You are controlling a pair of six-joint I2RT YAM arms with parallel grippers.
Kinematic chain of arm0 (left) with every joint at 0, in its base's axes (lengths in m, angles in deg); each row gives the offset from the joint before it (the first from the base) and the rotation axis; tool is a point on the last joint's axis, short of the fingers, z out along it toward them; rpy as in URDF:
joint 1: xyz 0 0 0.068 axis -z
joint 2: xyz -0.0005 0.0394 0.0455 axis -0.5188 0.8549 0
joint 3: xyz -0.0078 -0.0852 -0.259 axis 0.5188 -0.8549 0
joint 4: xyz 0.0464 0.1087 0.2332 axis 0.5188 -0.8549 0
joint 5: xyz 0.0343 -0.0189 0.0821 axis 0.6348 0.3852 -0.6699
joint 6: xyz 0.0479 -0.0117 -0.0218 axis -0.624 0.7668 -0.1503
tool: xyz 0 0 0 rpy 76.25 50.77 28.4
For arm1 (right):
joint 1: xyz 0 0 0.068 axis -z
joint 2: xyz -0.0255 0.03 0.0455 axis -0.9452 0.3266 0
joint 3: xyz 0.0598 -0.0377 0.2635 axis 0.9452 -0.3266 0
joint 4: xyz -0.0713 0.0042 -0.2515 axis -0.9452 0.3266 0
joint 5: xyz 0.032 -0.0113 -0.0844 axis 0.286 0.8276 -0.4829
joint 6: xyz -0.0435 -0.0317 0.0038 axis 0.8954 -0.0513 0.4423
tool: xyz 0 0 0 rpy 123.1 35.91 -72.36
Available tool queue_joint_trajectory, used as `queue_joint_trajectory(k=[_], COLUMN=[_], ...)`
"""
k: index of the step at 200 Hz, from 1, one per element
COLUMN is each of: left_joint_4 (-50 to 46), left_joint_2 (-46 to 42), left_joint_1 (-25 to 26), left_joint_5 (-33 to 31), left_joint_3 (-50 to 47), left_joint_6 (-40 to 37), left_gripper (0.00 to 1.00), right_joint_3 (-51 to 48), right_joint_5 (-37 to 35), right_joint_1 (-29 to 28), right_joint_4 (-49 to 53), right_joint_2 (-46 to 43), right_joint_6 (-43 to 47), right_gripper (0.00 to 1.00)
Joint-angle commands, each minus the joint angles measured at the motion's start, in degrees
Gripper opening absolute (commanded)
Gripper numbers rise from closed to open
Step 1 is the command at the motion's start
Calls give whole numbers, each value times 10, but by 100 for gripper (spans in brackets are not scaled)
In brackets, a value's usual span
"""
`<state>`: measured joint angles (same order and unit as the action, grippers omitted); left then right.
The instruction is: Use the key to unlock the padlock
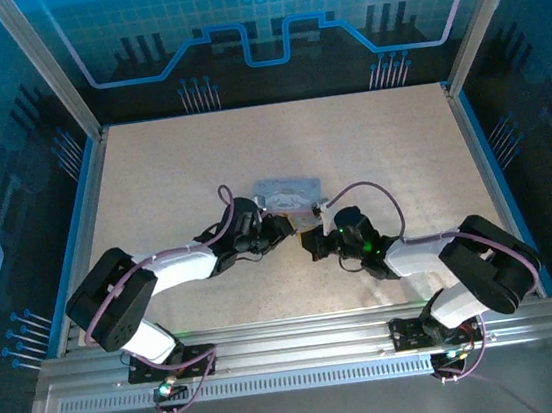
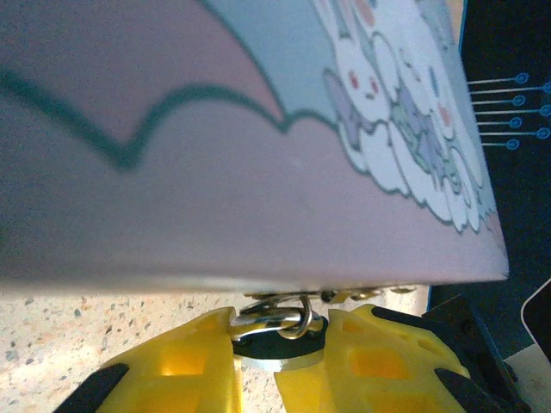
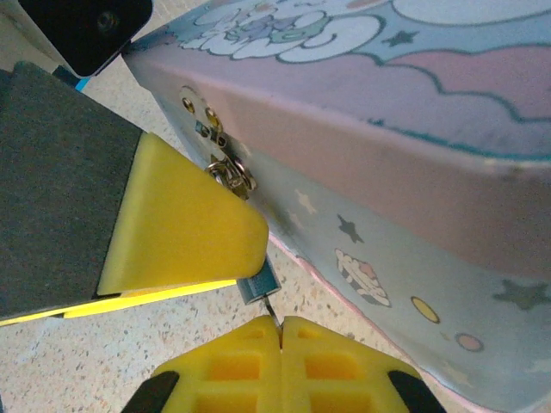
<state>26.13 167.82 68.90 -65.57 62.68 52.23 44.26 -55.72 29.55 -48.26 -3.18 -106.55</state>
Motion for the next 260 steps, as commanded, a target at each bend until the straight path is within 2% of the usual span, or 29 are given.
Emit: queue_joint_trajectory(k=[1, 60, 141, 164, 209, 260], left_joint_4=[14, 21, 23, 50, 141, 194], left_joint_2=[15, 6, -45, -65, -77, -65], left_joint_1=[14, 14, -4, -9, -10, 3], left_joint_5=[38, 30, 26, 21, 3, -19], left_joint_3=[-12, -27, -68, -96, -158, -186], left_joint_6=[2, 3, 15, 34, 99, 138], left_gripper=[21, 32, 52, 57, 56, 55], right_joint_3=[-3, -8, -9, -3, -11, -17], right_joint_5=[-19, -47, -18, -13, -15, -26], right_joint_1=[-31, -44, -49, -56, -73, -76], right_joint_4=[-50, -2, 53, 68, 63, 56], right_joint_2=[-19, -19, -10, -13, -18, -25], right_joint_6=[-44, -100, -176, -188, -247, -306], right_gripper=[0, 0, 0, 0, 0, 0])
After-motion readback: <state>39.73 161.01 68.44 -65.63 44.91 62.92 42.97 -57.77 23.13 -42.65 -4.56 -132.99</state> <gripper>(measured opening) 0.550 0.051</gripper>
